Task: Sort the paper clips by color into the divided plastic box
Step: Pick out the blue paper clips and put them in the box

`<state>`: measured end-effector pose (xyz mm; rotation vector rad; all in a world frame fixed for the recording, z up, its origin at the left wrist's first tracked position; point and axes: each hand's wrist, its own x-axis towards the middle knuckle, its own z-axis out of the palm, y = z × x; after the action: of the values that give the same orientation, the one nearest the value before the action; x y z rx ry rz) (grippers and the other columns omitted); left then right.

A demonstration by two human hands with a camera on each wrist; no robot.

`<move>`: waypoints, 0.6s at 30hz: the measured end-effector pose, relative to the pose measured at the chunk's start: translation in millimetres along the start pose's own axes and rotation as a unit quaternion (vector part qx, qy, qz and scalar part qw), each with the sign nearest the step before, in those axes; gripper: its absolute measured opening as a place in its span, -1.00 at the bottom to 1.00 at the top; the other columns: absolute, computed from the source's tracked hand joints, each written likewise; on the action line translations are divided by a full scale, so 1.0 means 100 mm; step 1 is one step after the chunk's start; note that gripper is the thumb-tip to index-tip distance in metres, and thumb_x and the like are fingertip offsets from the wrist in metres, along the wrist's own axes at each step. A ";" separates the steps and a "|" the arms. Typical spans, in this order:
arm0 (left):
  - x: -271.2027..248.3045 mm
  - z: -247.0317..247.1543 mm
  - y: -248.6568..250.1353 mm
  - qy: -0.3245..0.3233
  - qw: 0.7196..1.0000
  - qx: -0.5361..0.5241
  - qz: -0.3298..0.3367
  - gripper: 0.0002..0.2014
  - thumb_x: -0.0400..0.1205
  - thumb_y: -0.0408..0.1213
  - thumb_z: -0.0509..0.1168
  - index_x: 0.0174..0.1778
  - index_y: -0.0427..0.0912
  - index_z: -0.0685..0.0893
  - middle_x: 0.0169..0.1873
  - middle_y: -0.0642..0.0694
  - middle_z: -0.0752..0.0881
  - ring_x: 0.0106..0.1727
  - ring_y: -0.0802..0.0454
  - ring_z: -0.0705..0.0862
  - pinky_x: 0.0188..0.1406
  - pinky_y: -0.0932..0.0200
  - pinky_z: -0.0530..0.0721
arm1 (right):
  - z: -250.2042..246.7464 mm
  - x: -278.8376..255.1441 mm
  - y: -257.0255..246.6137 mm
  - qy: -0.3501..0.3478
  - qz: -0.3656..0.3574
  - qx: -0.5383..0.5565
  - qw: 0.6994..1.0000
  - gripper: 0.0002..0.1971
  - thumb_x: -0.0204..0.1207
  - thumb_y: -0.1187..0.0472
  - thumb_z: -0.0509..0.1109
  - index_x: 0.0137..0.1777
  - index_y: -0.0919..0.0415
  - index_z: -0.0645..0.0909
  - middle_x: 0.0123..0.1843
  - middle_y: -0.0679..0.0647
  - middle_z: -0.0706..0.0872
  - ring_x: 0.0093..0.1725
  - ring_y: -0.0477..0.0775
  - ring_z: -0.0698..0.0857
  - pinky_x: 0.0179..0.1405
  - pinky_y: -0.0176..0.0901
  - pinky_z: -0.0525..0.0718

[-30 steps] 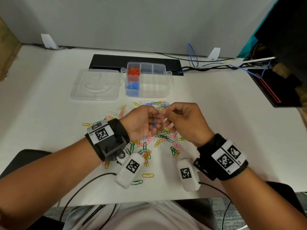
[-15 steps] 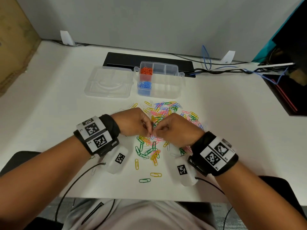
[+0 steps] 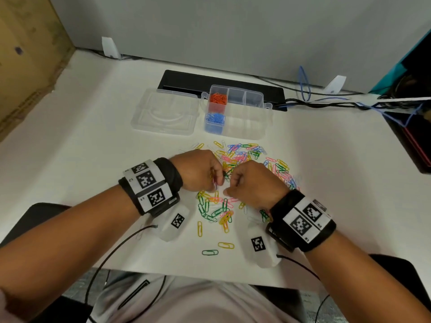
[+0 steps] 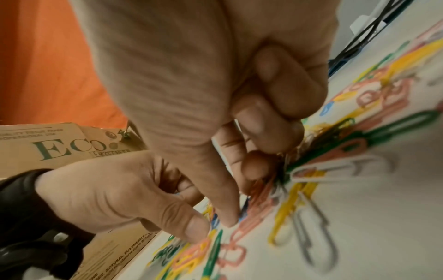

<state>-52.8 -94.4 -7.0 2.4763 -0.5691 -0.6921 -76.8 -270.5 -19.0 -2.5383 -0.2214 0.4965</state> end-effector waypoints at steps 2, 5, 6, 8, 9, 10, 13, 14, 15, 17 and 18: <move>0.01 0.00 0.00 0.003 1.000 0.016 0.001 -0.86 0.46 -0.29 0.53 -0.09 -0.01 0.83 -0.19 0.19 0.76 -0.16 0.18 0.67 -0.03 0.24 0.63 | -0.02 -0.01 -0.01 0.006 0.000 -0.013 1.000 -0.80 0.35 0.12 0.64 -0.33 0.07 0.65 -0.33 -0.12 0.65 -0.21 0.02 0.70 -0.13 -0.06 0.70; -0.02 -0.03 0.01 -0.022 1.000 -0.007 0.019 -0.81 0.45 -0.30 0.56 -0.06 -0.01 0.81 -0.42 0.34 0.67 -0.40 0.35 0.56 -0.25 0.40 0.51 | -0.04 -0.02 -0.01 0.010 0.004 -0.026 1.000 -0.82 0.34 0.11 0.64 -0.27 0.06 0.66 -0.30 -0.11 0.63 -0.21 0.02 0.67 -0.15 -0.10 0.67; -0.03 -0.05 0.01 -0.031 0.999 -0.018 0.025 -0.80 0.46 -0.30 0.56 -0.03 -0.02 0.80 -0.54 0.36 0.61 -0.49 0.36 0.52 -0.36 0.48 0.44 | -0.05 -0.03 -0.01 0.007 0.007 -0.029 1.000 -0.82 0.34 0.11 0.64 -0.26 0.06 0.66 -0.28 -0.10 0.65 -0.21 0.01 0.67 -0.15 -0.11 0.67; -0.05 -0.09 0.00 -0.037 0.999 -0.021 0.030 -0.80 0.48 -0.30 0.55 0.00 -0.03 0.81 -0.66 0.34 0.52 -0.57 0.34 0.46 -0.47 0.52 0.37 | -0.08 -0.04 0.00 -0.004 0.008 -0.040 0.999 -0.86 0.37 0.13 0.62 -0.28 0.05 0.68 -0.23 -0.07 0.71 -0.18 0.00 0.69 -0.16 -0.14 0.66; -0.05 -0.10 -0.02 -0.040 0.999 -0.013 0.030 -0.80 0.49 -0.31 0.55 0.01 -0.04 0.81 -0.68 0.33 0.51 -0.58 0.32 0.45 -0.47 0.51 0.37 | -0.10 -0.04 0.00 -0.010 0.004 -0.047 0.999 -0.86 0.38 0.16 0.60 -0.31 0.04 0.68 -0.22 -0.05 0.74 -0.17 0.00 0.71 -0.16 -0.15 0.67; -0.05 -0.10 -0.02 -0.043 0.999 -0.002 0.028 -0.80 0.50 -0.32 0.54 0.02 -0.04 0.80 -0.68 0.32 0.51 -0.58 0.33 0.45 -0.47 0.50 0.37 | -0.11 -0.04 0.00 -0.016 0.000 -0.053 0.998 -0.84 0.39 0.18 0.58 -0.35 0.04 0.68 -0.22 -0.04 0.76 -0.18 0.00 0.72 -0.16 -0.14 0.69; -0.02 -0.08 -0.03 -0.028 0.999 0.028 0.018 -0.84 0.49 -0.31 0.53 -0.11 0.05 0.79 -0.49 0.33 0.62 -0.49 0.40 0.51 -0.30 0.42 0.47 | -0.11 -0.05 -0.01 -0.024 -0.002 -0.064 0.998 -0.77 0.41 0.24 0.54 -0.44 0.03 0.65 -0.28 -0.01 0.79 -0.22 0.02 0.76 -0.16 -0.10 0.76; -0.01 -0.06 -0.04 -0.019 0.999 0.037 0.014 -0.85 0.49 -0.27 0.52 -0.17 0.11 0.77 -0.37 0.32 0.66 -0.42 0.39 0.53 -0.19 0.33 0.54 | -0.10 -0.04 -0.01 -0.021 -0.001 -0.067 0.998 -0.77 0.40 0.24 0.52 -0.45 0.04 0.63 -0.29 -0.01 0.79 -0.22 0.03 0.76 -0.16 -0.10 0.76; 0.00 -0.05 -0.04 -0.011 0.999 0.045 0.012 -0.86 0.50 -0.24 0.52 -0.22 0.14 0.75 -0.29 0.29 0.68 -0.36 0.35 0.55 -0.09 0.26 0.59 | -0.09 -0.05 -0.01 -0.017 -0.003 -0.068 0.998 -0.78 0.39 0.24 0.50 -0.45 0.04 0.63 -0.29 0.00 0.79 -0.23 0.03 0.75 -0.16 -0.10 0.76; 0.01 -0.02 -0.03 0.001 0.998 0.055 0.011 -0.86 0.52 -0.21 0.50 -0.27 0.15 0.73 -0.28 0.25 0.70 -0.29 0.28 0.59 0.00 0.19 0.65 | -0.08 -0.05 0.00 -0.012 -0.009 -0.053 0.998 -0.82 0.38 0.24 0.46 -0.43 0.07 0.64 -0.32 -0.01 0.77 -0.25 0.01 0.74 -0.17 -0.08 0.76; 0.01 -0.02 -0.03 0.006 0.999 0.042 0.015 -0.86 0.53 -0.22 0.48 -0.28 0.12 0.73 -0.30 0.24 0.71 -0.29 0.27 0.61 -0.01 0.20 0.65 | -0.08 -0.06 0.01 -0.006 -0.014 -0.038 0.999 -0.85 0.38 0.25 0.45 -0.40 0.10 0.66 -0.34 -0.03 0.75 -0.28 -0.02 0.72 -0.18 -0.07 0.75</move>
<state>-49.6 -92.1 -7.3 2.5434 -0.6413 -0.6541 -78.6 -276.4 -11.2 -2.6039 -0.2852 0.5004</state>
